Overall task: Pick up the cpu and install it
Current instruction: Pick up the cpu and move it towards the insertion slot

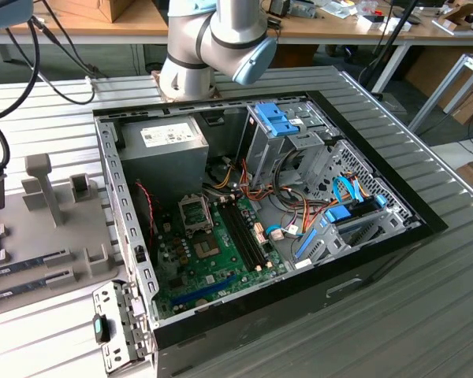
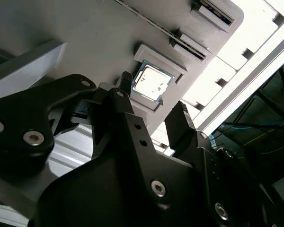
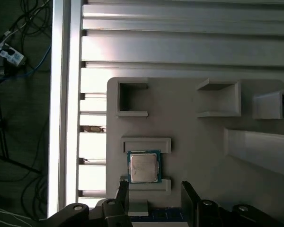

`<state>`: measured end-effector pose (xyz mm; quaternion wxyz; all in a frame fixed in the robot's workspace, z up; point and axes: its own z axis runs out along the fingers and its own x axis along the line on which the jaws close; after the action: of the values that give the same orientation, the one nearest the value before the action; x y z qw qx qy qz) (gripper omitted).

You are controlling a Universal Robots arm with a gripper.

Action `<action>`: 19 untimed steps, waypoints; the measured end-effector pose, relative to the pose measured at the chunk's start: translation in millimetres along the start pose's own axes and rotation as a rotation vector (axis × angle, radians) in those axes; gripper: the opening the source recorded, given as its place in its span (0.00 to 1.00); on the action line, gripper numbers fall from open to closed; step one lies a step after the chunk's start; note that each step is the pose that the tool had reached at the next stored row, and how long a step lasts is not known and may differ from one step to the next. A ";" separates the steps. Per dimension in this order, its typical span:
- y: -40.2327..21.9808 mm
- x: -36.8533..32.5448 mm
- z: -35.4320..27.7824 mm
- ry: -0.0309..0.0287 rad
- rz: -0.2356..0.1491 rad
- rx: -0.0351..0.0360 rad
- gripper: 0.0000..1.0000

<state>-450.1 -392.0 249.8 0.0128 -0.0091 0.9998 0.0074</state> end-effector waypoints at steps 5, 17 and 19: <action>0.0 0.1 2.2 0.0000 -0.001 0.0001 0.56; 0.0 0.1 5.5 -0.0001 -0.001 0.0001 0.56; 0.0 0.1 6.0 0.0000 -0.001 0.0001 0.56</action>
<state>-450.1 -392.0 243.8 0.0128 -0.0095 0.9998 0.0073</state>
